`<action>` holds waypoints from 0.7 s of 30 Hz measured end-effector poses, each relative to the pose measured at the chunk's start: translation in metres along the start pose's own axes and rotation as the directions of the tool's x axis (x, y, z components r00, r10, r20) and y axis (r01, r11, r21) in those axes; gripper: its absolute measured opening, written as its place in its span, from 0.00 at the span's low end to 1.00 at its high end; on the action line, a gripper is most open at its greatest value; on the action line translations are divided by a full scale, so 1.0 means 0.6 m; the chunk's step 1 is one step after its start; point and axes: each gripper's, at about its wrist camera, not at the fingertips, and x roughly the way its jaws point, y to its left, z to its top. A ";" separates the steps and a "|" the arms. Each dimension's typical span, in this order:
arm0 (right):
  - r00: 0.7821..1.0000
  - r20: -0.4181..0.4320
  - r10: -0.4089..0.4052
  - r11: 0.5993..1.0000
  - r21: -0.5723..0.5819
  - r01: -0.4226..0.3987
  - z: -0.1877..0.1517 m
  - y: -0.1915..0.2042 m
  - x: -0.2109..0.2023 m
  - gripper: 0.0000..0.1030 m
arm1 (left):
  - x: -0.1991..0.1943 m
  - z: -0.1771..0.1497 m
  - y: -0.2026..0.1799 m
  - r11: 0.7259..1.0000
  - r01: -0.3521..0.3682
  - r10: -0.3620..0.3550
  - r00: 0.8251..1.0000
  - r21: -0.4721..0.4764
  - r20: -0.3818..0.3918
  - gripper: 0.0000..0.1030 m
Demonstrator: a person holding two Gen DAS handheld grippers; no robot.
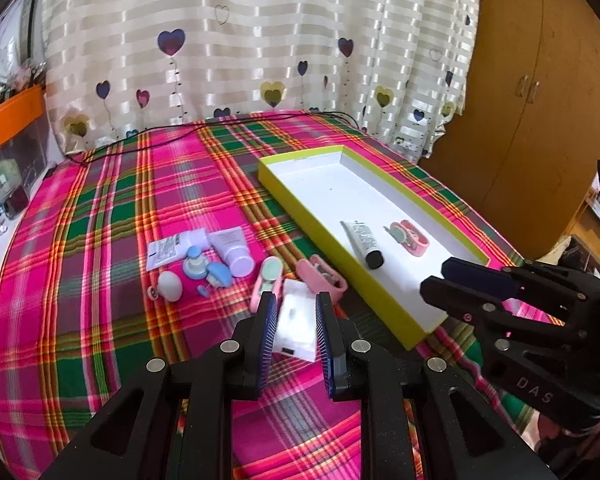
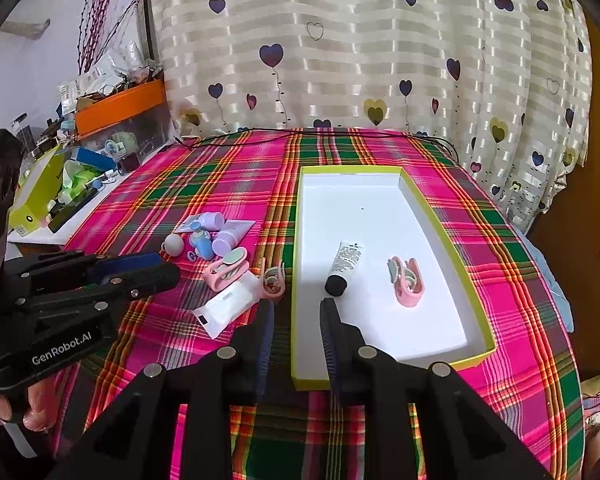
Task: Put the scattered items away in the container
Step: 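Withdraw both tools from the box back toward the remaining items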
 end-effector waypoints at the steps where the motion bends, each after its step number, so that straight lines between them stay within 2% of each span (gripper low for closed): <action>1: 1.000 -0.001 0.003 1.000 -0.002 -0.003 0.000 0.001 0.001 0.23 | -0.001 -0.002 0.004 1.000 0.000 0.000 1.000 -0.005 0.001 0.20; 21: 0.998 -0.016 0.061 0.998 -0.034 -0.062 -0.001 0.022 0.017 0.24 | 0.006 -0.026 0.053 0.999 0.016 -0.017 1.000 -0.043 -0.021 0.20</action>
